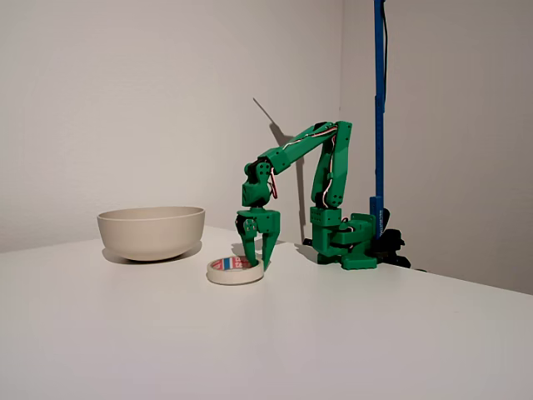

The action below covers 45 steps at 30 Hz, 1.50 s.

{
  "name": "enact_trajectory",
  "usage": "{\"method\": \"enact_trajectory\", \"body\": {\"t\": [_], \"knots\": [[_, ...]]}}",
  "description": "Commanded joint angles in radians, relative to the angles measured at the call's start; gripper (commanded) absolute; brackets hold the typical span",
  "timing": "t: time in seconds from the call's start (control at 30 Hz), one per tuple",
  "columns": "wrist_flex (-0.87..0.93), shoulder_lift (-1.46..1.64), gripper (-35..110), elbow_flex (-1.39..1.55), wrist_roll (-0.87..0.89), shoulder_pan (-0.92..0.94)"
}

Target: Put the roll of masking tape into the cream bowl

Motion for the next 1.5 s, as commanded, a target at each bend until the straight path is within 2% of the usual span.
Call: {"method": "enact_trajectory", "body": {"t": [0.0, 0.33, 0.6, 0.9, 1.27, 1.47], "knots": [[0.080, 0.291, -8, -0.055, 0.008, 0.017], [0.362, 0.891, -8, -0.160, 0.051, -0.005], [0.423, 0.962, -8, -0.400, 0.060, 0.103], [0.419, 0.661, -8, -0.808, 0.060, 0.218], [0.402, 0.109, -8, -1.327, 0.071, 0.339], [0.451, -0.229, -8, -1.732, 0.067, 0.411]]}}
